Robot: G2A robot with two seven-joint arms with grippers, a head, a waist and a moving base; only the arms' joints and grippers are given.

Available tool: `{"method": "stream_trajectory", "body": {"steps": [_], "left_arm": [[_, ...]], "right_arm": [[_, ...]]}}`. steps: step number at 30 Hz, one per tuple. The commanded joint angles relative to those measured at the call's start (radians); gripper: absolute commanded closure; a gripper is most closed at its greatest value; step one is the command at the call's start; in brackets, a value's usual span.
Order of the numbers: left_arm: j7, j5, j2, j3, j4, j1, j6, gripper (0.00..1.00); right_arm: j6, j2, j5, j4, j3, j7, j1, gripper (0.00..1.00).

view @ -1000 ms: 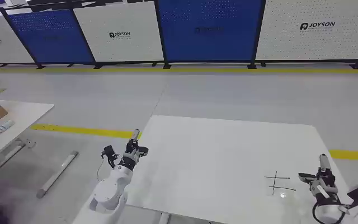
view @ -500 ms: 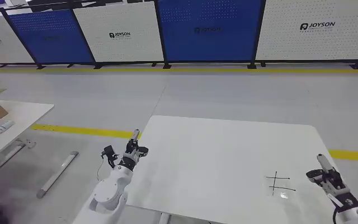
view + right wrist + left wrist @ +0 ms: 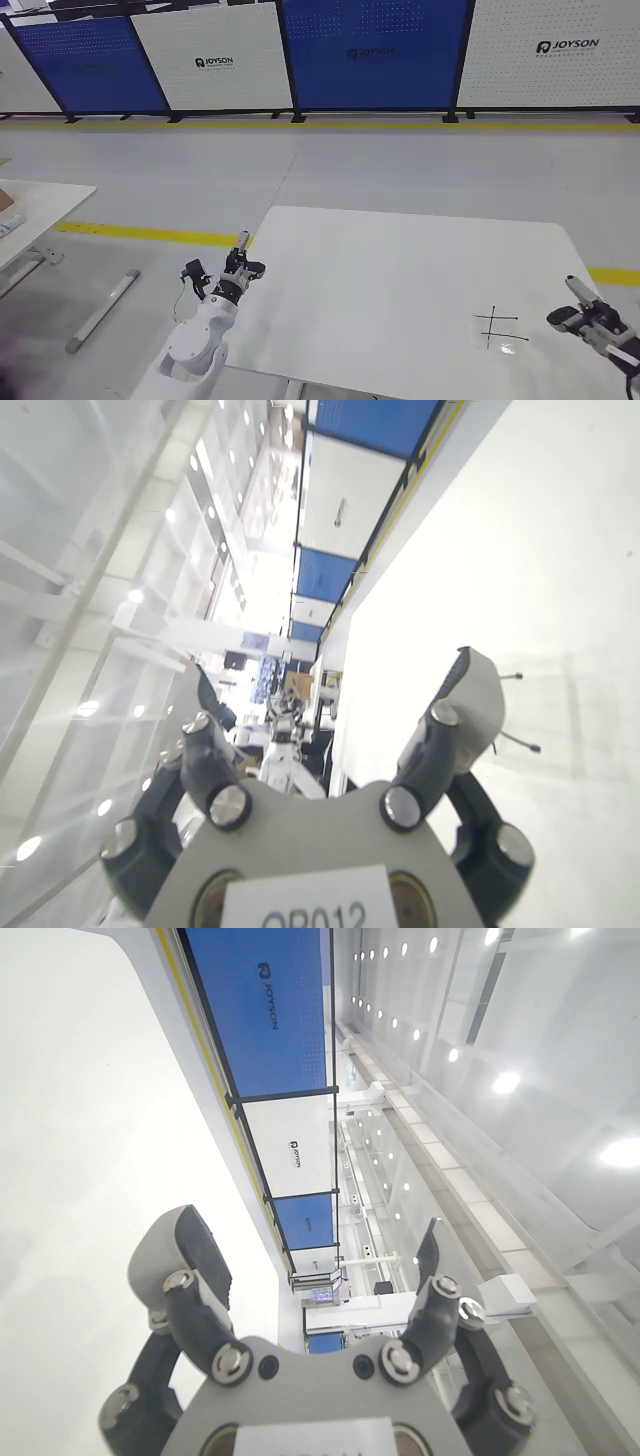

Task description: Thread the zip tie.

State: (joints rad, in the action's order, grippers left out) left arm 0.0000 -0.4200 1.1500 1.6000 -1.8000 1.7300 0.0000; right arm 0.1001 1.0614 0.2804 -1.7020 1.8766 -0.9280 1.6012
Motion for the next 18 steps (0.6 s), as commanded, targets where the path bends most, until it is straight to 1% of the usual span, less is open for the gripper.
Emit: {"method": "stream_trajectory", "body": {"steps": [1, 2, 4, 7, 8, 9, 18], "left_arm": [[0.000, 0.000, 0.000, 0.000, 0.000, 0.000, 0.000, 0.00], [0.000, 0.000, 0.000, 0.000, 0.000, 0.000, 0.000, 0.00], [0.000, 0.000, 0.000, 0.000, 0.000, 0.000, 0.000, 0.00], [0.000, 0.000, 0.000, 0.000, 0.000, 0.000, 0.000, 0.00], [0.000, 0.000, 0.000, 0.000, 0.000, 0.000, 0.000, 0.00], [0.000, 0.000, 0.000, 0.000, 0.000, 0.000, 0.000, 0.00], [0.000, 0.000, 0.000, 0.000, 0.000, 0.000, 0.000, 0.00]], "right_arm": [[0.046, -0.013, -0.029, 0.038, 0.004, -0.149, -0.042, 0.00], [0.064, -0.021, -0.053, 0.067, 0.005, -0.205, -0.067, 0.00], [0.084, -0.032, -0.095, 0.106, -0.002, -0.266, -0.104, 0.00], [0.116, -0.044, -0.166, 0.180, -0.042, -0.316, -0.159, 0.00], [0.123, -0.046, -0.180, 0.211, -0.059, -0.323, -0.185, 0.00], [0.130, -0.046, -0.171, 0.236, -0.068, -0.312, -0.201, 0.00], [0.130, -0.046, -0.171, 0.236, -0.068, -0.312, -0.201, 0.00]]}}
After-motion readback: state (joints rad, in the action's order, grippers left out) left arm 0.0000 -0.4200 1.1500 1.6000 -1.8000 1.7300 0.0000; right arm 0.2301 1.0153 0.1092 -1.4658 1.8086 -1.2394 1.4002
